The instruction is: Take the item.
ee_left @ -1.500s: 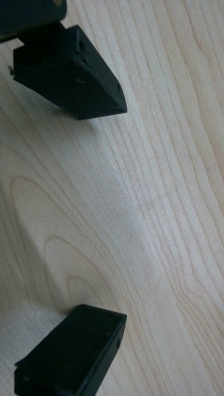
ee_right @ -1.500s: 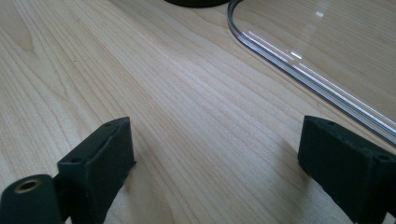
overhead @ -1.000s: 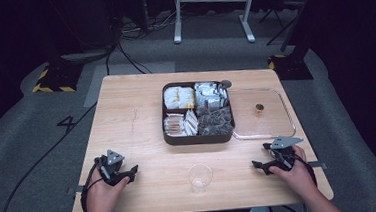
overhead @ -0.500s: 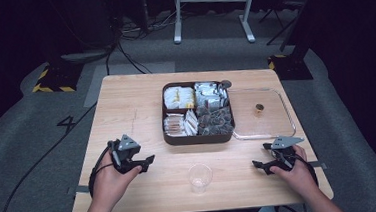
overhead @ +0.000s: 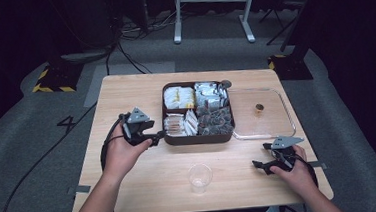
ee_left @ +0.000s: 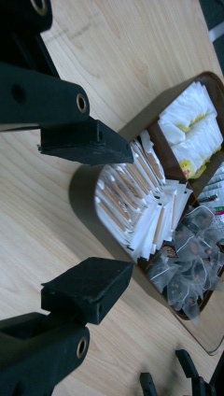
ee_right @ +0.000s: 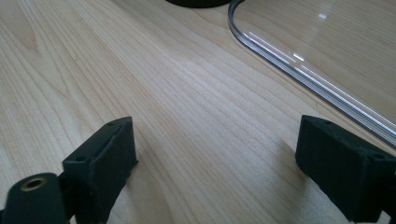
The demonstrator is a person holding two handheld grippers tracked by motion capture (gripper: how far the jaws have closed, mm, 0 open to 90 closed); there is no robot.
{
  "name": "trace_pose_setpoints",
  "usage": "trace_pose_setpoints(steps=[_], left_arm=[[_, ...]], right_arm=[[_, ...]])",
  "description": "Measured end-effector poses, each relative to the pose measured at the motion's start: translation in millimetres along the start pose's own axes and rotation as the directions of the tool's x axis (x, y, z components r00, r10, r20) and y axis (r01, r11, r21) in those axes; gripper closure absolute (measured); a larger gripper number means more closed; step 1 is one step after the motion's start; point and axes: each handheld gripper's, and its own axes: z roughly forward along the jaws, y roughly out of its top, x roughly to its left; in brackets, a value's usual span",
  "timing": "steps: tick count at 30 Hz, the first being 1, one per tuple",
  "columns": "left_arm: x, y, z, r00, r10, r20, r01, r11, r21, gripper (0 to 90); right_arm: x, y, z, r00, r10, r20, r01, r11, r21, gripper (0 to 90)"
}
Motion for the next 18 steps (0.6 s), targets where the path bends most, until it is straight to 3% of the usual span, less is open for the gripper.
trace_pose_setpoints(steps=[3,6,9,13,18], left_arm=[[2.6,7.3,7.8,0.9999,0.009,-0.011,-0.009,0.9999,-0.009,43.3],[6.1,26.3,23.5,0.9996,0.028,-0.006,-0.028,0.9996,-0.01,43.7],[6.3,36.0,32.7,0.9998,0.02,0.001,-0.02,0.9997,-0.013,43.5],[2.5,59.4,59.2,1.0,-0.006,0.008,0.006,0.9996,-0.029,42.8],[4.2,69.9,81.2,0.9999,-0.004,0.01,0.004,0.9991,-0.042,42.9]], right_arm=[[0.0,0.0,0.0,1.0,0.0,0.0,0.0,1.0,0.0,12.3],[0.0,0.0,0.0,1.0,0.0,0.0,0.0,1.0,0.0,12.3],[0.1,0.0,0.0,1.0,0.0,0.0,0.0,1.0,0.0,12.3],[0.3,0.0,0.0,1.0,0.0,0.002,0.0,1.0,0.0,12.4],[1.0,-0.1,-0.3,1.0,0.004,0.007,-0.004,1.0,0.0,12.6]])
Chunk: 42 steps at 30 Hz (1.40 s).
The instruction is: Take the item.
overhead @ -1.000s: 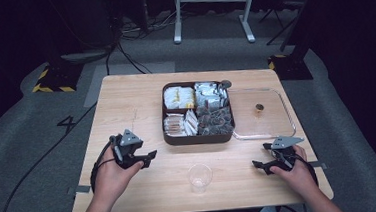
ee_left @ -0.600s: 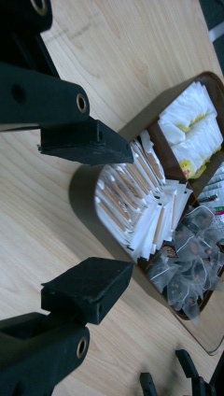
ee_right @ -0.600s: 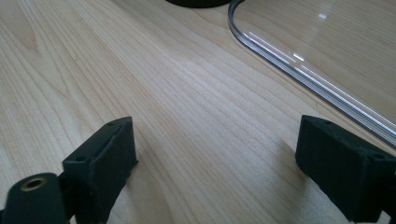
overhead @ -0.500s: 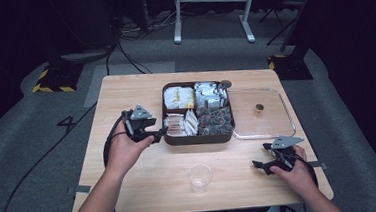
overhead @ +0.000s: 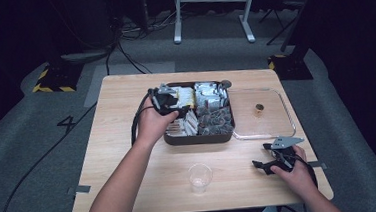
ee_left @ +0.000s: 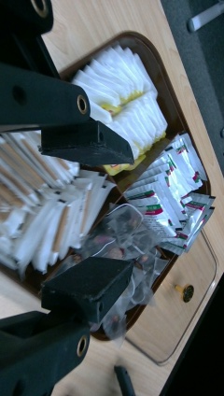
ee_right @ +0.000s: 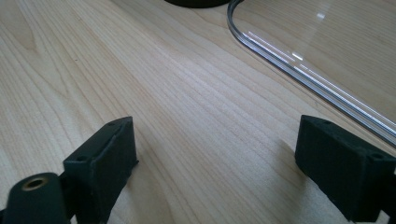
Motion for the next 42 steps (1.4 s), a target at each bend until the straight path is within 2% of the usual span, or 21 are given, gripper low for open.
trace_pose_setpoints(steps=[1,7,10,16,17,20,22,26,29,35,36,40,42], left_arm=[[4.0,2.8,10.4,0.9997,0.022,-0.015,-0.021,0.9997,0.011,43.0],[20.7,8.7,34.7,0.9997,0.02,-0.015,-0.02,0.9993,0.03,44.3],[28.9,8.7,44.9,0.9996,0.019,-0.022,-0.018,0.9996,0.02,43.1],[40.2,8.9,56.0,0.9991,0.033,0.027,-0.034,0.9988,0.035,43.7],[44.5,8.0,60.3,0.9985,0.045,0.031,-0.046,0.9975,0.053,43.5],[49.7,7.6,64.4,0.9987,0.044,0.026,-0.046,0.9964,0.072,43.5],[53.3,7.4,68.7,0.9995,0.024,0.02,-0.026,0.9965,0.079,43.6],[57.3,6.6,81.1,1.0,0.006,-0.002,-0.006,0.991,0.134,45.2],[59.3,5.3,89.1,0.9997,-0.023,-0.008,0.024,0.9876,0.155,44.8],[60.8,4.2,99.1,0.999,-0.042,-0.012,0.044,0.9817,0.186,46.8],[61.0,3.4,102.0,0.9991,-0.036,-0.023,0.04,0.9778,0.206,47.6],[63.5,1.8,104.2,0.9986,-0.049,-0.021,0.052,0.9738,0.221,51.1],[66.9,0.4,105.0,0.9968,-0.077,-0.021,0.08,0.9729,0.217,51.3]], right_arm=[[-0.1,0.0,0.0,1.0,0.001,-0.001,-0.001,1.0,0.0,12.6],[-0.7,0.8,0.9,1.0,-0.005,-0.006,0.005,1.0,-0.001,12.7],[-0.7,0.9,1.0,1.0,-0.006,-0.006,0.006,1.0,0.0,12.6],[-0.7,1.2,1.4,1.0,-0.006,-0.007,0.006,1.0,-0.001,12.7],[-0.9,1.4,1.6,0.9999,-0.008,-0.007,0.008,1.0,0.0,12.6],[-0.9,1.5,1.6,0.9999,-0.008,-0.008,0.008,1.0,0.0,12.6],[-0.9,1.5,1.6,0.9999,-0.008,-0.008,0.008,1.0,0.0,12.6],[-1.0,1.6,1.8,0.9999,-0.008,-0.011,0.008,1.0,-0.001,12.7],[-1.0,1.6,1.8,0.9999,-0.008,-0.011,0.008,1.0,-0.001,12.6],[-1.0,1.6,1.8,0.9999,-0.008,-0.011,0.008,1.0,-0.001,12.7],[-1.0,1.7,1.8,0.9999,-0.008,-0.012,0.008,1.0,-0.001,12.7],[-1.2,1.8,1.9,0.9999,-0.01,-0.013,0.01,1.0,-0.001,12.7],[-1.2,1.8,1.9,0.9999,-0.01,-0.013,0.01,1.0,0.0,12.7]])
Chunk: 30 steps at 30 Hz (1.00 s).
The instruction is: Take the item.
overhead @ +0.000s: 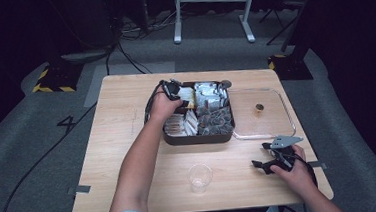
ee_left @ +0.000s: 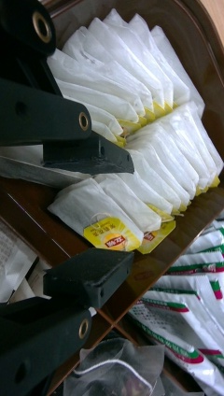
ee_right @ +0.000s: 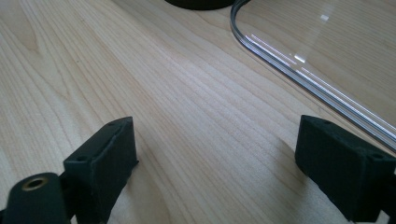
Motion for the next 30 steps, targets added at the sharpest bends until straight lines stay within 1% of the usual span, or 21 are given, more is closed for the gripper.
trace_pose_setpoints(steps=[2,3,5,7,9,11,14,17,20,21,22,24,26,28,30], left_arm=[[1.9,-0.2,0.8,1.0,-0.007,0.005,0.007,1.0,0.001,51.1],[2.6,0.1,1.1,0.9999,-0.007,0.008,0.007,0.9999,0.011,51.1],[2.1,0.3,2.9,1.0,-0.004,0.003,0.004,0.9998,0.019,51.7],[1.2,0.9,3.4,0.9999,0.011,0.003,-0.011,0.9995,0.031,55.8],[0.3,1.2,3.6,0.9998,0.016,0.008,-0.016,0.999,0.043,59.0],[-0.7,1.2,3.1,0.9999,0.011,0.012,-0.012,0.9988,0.048,62.1],[-1.4,0.7,2.9,0.9998,0.004,0.021,-0.006,0.9987,0.051,64.0],[-1.7,0.4,3.1,0.9997,0.007,0.024,-0.008,0.9981,0.062,67.1],[-1.9,0.0,2.9,0.9996,-0.005,0.027,0.003,0.9974,0.072,67.1],[-1.6,-0.4,3.0,0.9997,-0.006,0.023,0.004,0.9972,0.074,67.1],[-0.5,-0.9,2.4,1.0,-0.003,0.004,0.003,0.9965,0.084,67.1],[-0.2,-1.3,1.7,0.9999,-0.008,0.007,0.008,0.9963,0.086,67.6],[-0.7,-1.1,0.5,1.0,-0.002,0.008,0.001,0.996,0.09,70.7],[-2.2,-0.4,-0.4,0.9998,-0.007,0.017,0.005,0.9959,0.091,75.3],[-3.2,0.0,-0.8,0.9998,-0.003,0.019,0.001,0.9955,0.095,78.4]], right_arm=[[0.0,0.0,0.1,1.0,0.0,0.0,0.0,1.0,0.0,12.7],[0.0,0.0,0.0,1.0,0.0,0.0,0.0,1.0,0.0,12.7],[0.0,0.0,0.1,1.0,0.0,0.0,0.0,1.0,0.0,12.7],[0.1,0.0,0.0,1.0,0.0,0.0,0.0,1.0,0.0,12.7],[0.2,-0.1,0.0,1.0,-0.001,0.0,0.001,1.0,-0.001,12.9],[0.2,-0.1,-0.1,1.0,-0.001,0.0,0.001,1.0,-0.001,13.1],[0.4,-0.2,-0.2,1.0,-0.002,0.002,0.002,1.0,-0.001,13.3],[0.5,-0.2,-0.2,1.0,-0.002,0.001,0.002,1.0,-0.001,13.3],[0.5,-0.2,-0.2,1.0,-0.001,0.001,0.001,1.0,-0.001,13.3],[0.5,-0.2,-0.2,1.0,-0.001,0.001,0.001,1.0,-0.001,13.3],[0.4,-0.2,-0.2,1.0,-0.002,0.001,0.002,1.0,-0.002,13.3],[0.4,-0.2,-0.2,1.0,-0.002,0.001,0.002,1.0,-0.001,13.3],[0.4,-0.2,-0.2,1.0,-0.002,0.001,0.002,1.0,-0.002,13.3],[0.4,-0.2,-0.2,1.0,-0.002,0.001,0.002,1.0,-0.002,13.3],[0.4,-0.2,-0.2,1.0,-0.002,0.001,0.002,1.0,-0.002,13.3]])
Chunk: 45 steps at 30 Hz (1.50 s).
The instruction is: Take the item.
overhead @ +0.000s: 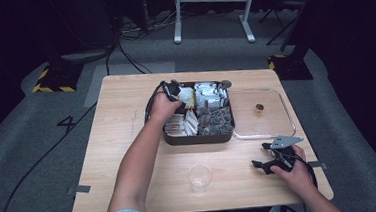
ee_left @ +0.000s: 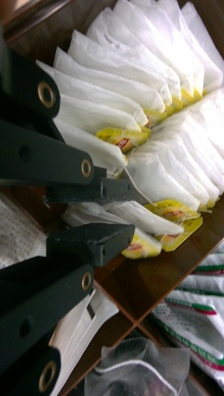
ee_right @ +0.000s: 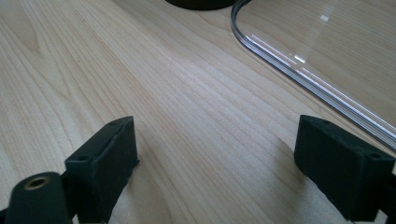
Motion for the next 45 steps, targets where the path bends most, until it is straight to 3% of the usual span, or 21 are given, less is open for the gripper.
trace_pose_setpoints(steps=[11,14,18,26,32,38,41,45], left_arm=[[4.4,-3.3,-4.8,0.9998,-0.003,-0.022,0.004,0.9996,0.028,82.2],[6.1,-5.0,-4.0,0.9999,0.013,-0.009,-0.013,0.9996,0.024,88.7],[4.8,-4.5,-0.3,0.9994,0.024,0.026,-0.024,0.9997,-0.005,85.8],[-0.7,-2.3,-0.8,0.9968,0.08,0.004,-0.08,0.9968,0.008,90.0],[-2.8,-0.5,-6.9,0.995,0.099,-0.011,-0.1,0.9948,-0.022,90.0],[0.2,0.6,-20.1,0.996,0.085,-0.028,-0.087,0.9944,-0.059,90.0],[2.1,-0.1,-22.4,0.9968,0.081,-0.001,-0.08,0.9945,-0.067,89.8],[1.9,-1.0,-24.8,0.9954,0.093,-0.021,-0.094,0.9932,-0.068,89.9]], right_arm=[[0.0,0.0,0.0,1.0,0.0,0.0,0.0,1.0,0.0,13.3],[0.0,0.0,0.0,1.0,0.0,0.0,0.0,1.0,0.0,13.3],[0.0,0.0,0.0,1.0,0.0,0.0,0.0,1.0,0.0,13.3],[0.0,0.0,0.0,1.0,0.0,0.0,0.0,1.0,0.0,13.3],[0.0,0.0,0.0,1.0,0.0,0.0,0.0,1.0,0.0,13.3],[0.0,0.0,0.0,1.0,0.0,0.0,0.0,1.0,0.0,13.3],[0.0,0.0,0.0,1.0,0.0,0.0,0.0,1.0,0.0,13.3],[0.0,0.0,0.0,1.0,0.0,0.0,0.0,1.0,0.0,13.3]])
